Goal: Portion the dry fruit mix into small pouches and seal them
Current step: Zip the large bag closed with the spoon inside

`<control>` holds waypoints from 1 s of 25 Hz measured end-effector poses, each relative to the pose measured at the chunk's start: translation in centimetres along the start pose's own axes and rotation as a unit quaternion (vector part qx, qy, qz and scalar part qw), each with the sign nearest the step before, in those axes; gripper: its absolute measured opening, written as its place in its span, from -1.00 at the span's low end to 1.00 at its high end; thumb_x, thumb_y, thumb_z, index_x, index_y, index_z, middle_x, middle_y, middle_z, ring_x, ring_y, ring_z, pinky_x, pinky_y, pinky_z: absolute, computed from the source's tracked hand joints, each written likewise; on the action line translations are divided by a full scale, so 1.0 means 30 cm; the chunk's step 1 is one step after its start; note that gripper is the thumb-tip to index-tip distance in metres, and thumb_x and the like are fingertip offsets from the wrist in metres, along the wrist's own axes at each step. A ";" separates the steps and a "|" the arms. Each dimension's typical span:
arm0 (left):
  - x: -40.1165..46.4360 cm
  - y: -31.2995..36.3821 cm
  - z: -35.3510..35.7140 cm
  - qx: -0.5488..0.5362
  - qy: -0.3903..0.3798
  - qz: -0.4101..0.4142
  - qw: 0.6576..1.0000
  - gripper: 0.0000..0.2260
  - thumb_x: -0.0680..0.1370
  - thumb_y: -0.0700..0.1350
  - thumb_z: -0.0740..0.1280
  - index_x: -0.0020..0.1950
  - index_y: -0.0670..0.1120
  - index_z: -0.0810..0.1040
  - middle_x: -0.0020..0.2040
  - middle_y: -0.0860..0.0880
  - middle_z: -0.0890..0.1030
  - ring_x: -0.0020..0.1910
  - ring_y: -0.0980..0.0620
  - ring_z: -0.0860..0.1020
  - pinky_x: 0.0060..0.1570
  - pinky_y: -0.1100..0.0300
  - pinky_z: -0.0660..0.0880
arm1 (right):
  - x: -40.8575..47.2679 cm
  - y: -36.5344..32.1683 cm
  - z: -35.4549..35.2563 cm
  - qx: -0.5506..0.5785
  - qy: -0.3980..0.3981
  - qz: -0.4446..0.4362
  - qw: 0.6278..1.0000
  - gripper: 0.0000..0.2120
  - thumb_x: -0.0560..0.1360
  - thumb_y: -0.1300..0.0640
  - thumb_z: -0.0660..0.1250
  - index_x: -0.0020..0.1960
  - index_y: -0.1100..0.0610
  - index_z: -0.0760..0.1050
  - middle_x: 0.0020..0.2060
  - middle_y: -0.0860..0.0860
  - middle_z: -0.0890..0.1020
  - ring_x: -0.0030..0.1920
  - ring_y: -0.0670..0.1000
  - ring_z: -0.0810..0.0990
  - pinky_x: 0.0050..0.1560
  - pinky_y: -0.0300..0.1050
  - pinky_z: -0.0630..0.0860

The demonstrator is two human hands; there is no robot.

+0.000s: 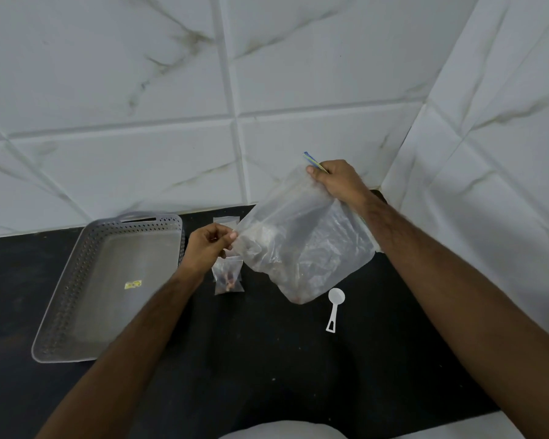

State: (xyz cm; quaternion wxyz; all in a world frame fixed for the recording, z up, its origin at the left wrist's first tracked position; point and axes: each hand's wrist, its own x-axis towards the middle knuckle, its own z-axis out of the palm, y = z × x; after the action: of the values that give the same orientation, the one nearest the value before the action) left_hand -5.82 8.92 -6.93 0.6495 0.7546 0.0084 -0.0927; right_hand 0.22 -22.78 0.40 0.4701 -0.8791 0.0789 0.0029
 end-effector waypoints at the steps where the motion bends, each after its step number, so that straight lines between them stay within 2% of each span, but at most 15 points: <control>1: 0.005 0.001 -0.008 0.005 0.001 0.000 1.000 -0.94 0.57 -0.20 0.43 -0.09 -0.13 0.63 -0.15 -0.11 0.66 -0.22 0.02 0.60 -0.27 0.18 0.54 | -0.004 -0.001 0.000 -0.006 0.009 -0.008 1.000 -0.54 0.56 -0.10 0.39 -0.25 0.30 0.50 -0.56 -0.12 0.42 -0.51 -0.10 0.33 -0.41 -0.17 0.27; 3: 0.011 0.001 -0.015 -0.038 0.004 -0.008 0.999 -0.89 0.62 -0.17 0.37 -0.09 -0.16 0.59 -0.10 -0.15 0.65 -0.12 -0.08 0.62 -0.24 0.18 0.59 | -0.012 -0.007 -0.008 -0.021 0.030 -0.025 0.999 -0.52 0.51 -0.16 0.44 -0.28 0.26 0.52 -0.55 -0.10 0.48 -0.50 -0.09 0.34 -0.43 -0.17 0.29; 4: 0.014 0.002 -0.014 -0.090 0.003 -0.021 0.996 -0.85 0.65 -0.13 0.33 -0.06 -0.19 0.57 -0.06 -0.19 0.65 -0.08 -0.13 0.63 -0.17 0.12 0.63 | -0.012 -0.011 -0.010 -0.024 0.042 -0.028 0.998 -0.51 0.49 -0.18 0.44 -0.31 0.23 0.51 -0.55 -0.09 0.48 -0.51 -0.08 0.34 -0.45 -0.17 0.29; 5: 0.010 0.010 -0.008 -0.149 0.000 -0.035 0.988 -0.77 0.66 -0.07 0.32 0.01 -0.24 0.55 0.01 -0.24 0.64 -0.01 -0.19 0.64 -0.07 0.00 0.65 | -0.014 -0.018 -0.011 -0.023 0.052 -0.031 0.998 -0.50 0.50 -0.20 0.43 -0.34 0.21 0.48 -0.53 -0.08 0.47 -0.52 -0.08 0.34 -0.46 -0.17 0.30; 7: 0.000 0.018 0.016 -0.244 -0.013 -0.052 0.968 -0.50 0.62 0.10 0.36 0.22 -0.36 0.48 0.16 -0.33 0.60 0.13 -0.28 0.61 0.14 -0.22 0.59 | -0.016 -0.035 0.002 -0.030 0.063 -0.035 0.997 -0.47 0.55 -0.19 0.37 -0.39 0.17 0.36 -0.51 -0.02 0.39 -0.53 -0.09 0.31 -0.44 -0.16 0.29; 8: -0.006 0.017 0.031 -0.266 -0.024 -0.055 0.962 -0.40 0.58 0.16 0.38 0.29 -0.37 0.45 0.20 -0.35 0.57 0.18 -0.31 0.59 0.21 -0.26 0.55 | -0.017 -0.043 0.008 -0.031 0.062 -0.034 0.997 -0.47 0.58 -0.16 0.35 -0.40 0.13 0.28 -0.52 -0.03 0.35 -0.54 -0.09 0.28 -0.44 -0.17 0.27; 9: -0.017 0.017 0.050 -0.272 -0.029 -0.048 0.961 -0.40 0.58 0.16 0.39 0.30 -0.36 0.44 0.21 -0.34 0.58 0.20 -0.29 0.59 0.23 -0.24 0.55 | -0.015 -0.044 0.013 -0.027 0.059 -0.029 0.997 -0.49 0.60 -0.12 0.33 -0.39 0.09 0.25 -0.53 -0.04 0.32 -0.56 -0.10 0.27 -0.44 -0.16 0.25; 11: -0.041 0.014 0.085 -0.283 -0.029 -0.034 0.958 -0.62 0.63 -0.01 0.36 0.26 -0.30 0.50 0.14 -0.25 0.64 0.13 -0.20 0.64 0.13 -0.11 0.62 | -0.005 -0.031 0.010 0.004 0.051 -0.003 0.999 -0.55 0.63 -0.02 0.31 -0.38 0.07 0.32 -0.53 -0.04 0.35 -0.59 -0.11 0.31 -0.44 -0.15 0.28; 13: -0.048 0.005 0.104 -0.275 0.021 -0.026 0.961 -0.88 0.62 -0.16 0.36 0.06 -0.21 0.56 0.00 -0.17 0.67 0.00 -0.13 0.65 -0.08 0.04 0.67 | -0.003 -0.016 -0.006 0.013 0.057 0.019 0.998 -0.58 0.63 0.02 0.31 -0.37 0.09 0.37 -0.53 -0.04 0.39 -0.56 -0.09 0.37 -0.38 -0.14 0.29; 14: -0.048 0.005 0.108 -0.262 0.056 -0.026 0.963 -0.93 0.62 -0.18 0.37 -0.04 -0.16 0.56 -0.08 -0.12 0.66 -0.09 -0.09 0.63 -0.21 0.10 0.65 | -0.005 -0.010 -0.015 -0.008 0.064 0.026 0.998 -0.57 0.62 0.00 0.32 -0.37 0.12 0.37 -0.52 -0.02 0.39 -0.52 -0.04 0.38 -0.36 -0.12 0.28; 16: -0.042 0.009 0.106 -0.219 0.106 -0.039 0.969 -0.87 0.64 -0.16 0.35 -0.11 -0.13 0.57 -0.17 -0.08 0.64 -0.21 -0.03 0.59 -0.36 0.14 0.61 | -0.013 -0.011 -0.033 -0.080 0.075 0.034 0.993 -0.54 0.61 -0.09 0.31 -0.31 0.22 0.44 -0.50 0.01 0.41 -0.46 0.01 0.41 -0.36 -0.09 0.30; 18: -0.031 0.012 0.099 -0.212 0.125 -0.057 0.968 -0.81 0.67 -0.10 0.31 -0.11 -0.14 0.56 -0.18 -0.11 0.63 -0.26 -0.05 0.61 -0.38 0.08 0.62 | -0.024 -0.015 -0.049 -0.131 0.086 0.038 0.987 -0.48 0.59 -0.20 0.29 -0.24 0.26 0.48 -0.48 0.02 0.45 -0.39 0.05 0.47 -0.30 -0.10 0.37; 20: -0.021 0.011 0.082 -0.237 0.152 -0.074 0.957 -0.77 0.70 -0.06 0.25 -0.09 -0.15 0.51 -0.21 -0.13 0.60 -0.29 -0.10 0.62 -0.39 0.02 0.63 | -0.031 -0.013 -0.070 -0.128 0.091 0.037 0.987 -0.45 0.60 -0.21 0.26 -0.23 0.28 0.50 -0.47 0.01 0.47 -0.33 0.12 0.49 -0.24 -0.06 0.37; 23: -0.022 0.027 0.060 -0.255 0.131 -0.045 0.957 -0.80 0.69 -0.05 0.26 -0.03 -0.16 0.49 -0.19 -0.14 0.62 -0.31 -0.14 0.61 -0.40 0.02 0.62 | -0.041 -0.023 -0.086 -0.064 0.067 0.031 0.995 -0.49 0.64 -0.12 0.27 -0.40 0.14 0.40 -0.62 -0.08 0.39 -0.45 0.04 0.40 -0.34 -0.11 0.31; 25: -0.016 0.039 0.070 -0.197 0.105 -0.029 0.974 -0.78 0.65 -0.03 0.33 0.06 -0.19 0.52 -0.11 -0.13 0.65 -0.25 -0.09 0.64 -0.39 0.06 0.61 | -0.045 -0.047 -0.082 -0.053 0.049 0.021 0.997 -0.46 0.63 -0.11 0.28 -0.44 0.10 0.29 -0.67 -0.09 0.30 -0.53 -0.03 0.31 -0.43 -0.14 0.26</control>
State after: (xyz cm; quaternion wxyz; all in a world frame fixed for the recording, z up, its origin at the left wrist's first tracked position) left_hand -6.40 6.73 -5.99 0.7776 0.6172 0.1167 -0.0285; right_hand -1.08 -23.88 3.04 0.4184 -0.9000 0.1196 -0.0259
